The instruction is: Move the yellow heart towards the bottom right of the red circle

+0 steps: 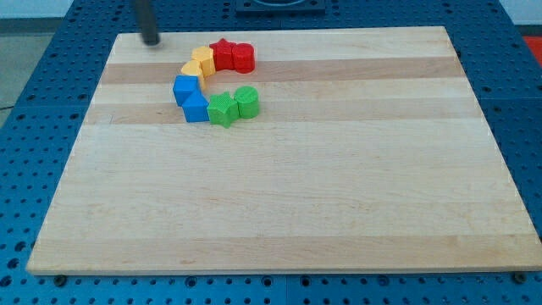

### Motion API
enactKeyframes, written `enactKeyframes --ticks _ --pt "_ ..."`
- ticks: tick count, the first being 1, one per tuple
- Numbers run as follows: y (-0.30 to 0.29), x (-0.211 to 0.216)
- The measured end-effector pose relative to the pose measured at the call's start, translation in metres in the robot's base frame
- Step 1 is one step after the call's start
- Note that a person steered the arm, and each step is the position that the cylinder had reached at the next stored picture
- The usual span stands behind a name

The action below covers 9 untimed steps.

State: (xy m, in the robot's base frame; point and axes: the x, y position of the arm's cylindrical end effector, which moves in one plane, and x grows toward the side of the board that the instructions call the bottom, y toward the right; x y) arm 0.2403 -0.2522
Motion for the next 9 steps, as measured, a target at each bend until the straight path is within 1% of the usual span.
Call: enactKeyframes --ticks 1,2,4,5,6,7,9 --pt "0.009 0.078" --pt "0.042 0.094" --pt "0.063 0.060" --pt "0.079 0.057" --pt "0.077 0.067" --pt "0.081 0.088" --pt "0.135 0.087"
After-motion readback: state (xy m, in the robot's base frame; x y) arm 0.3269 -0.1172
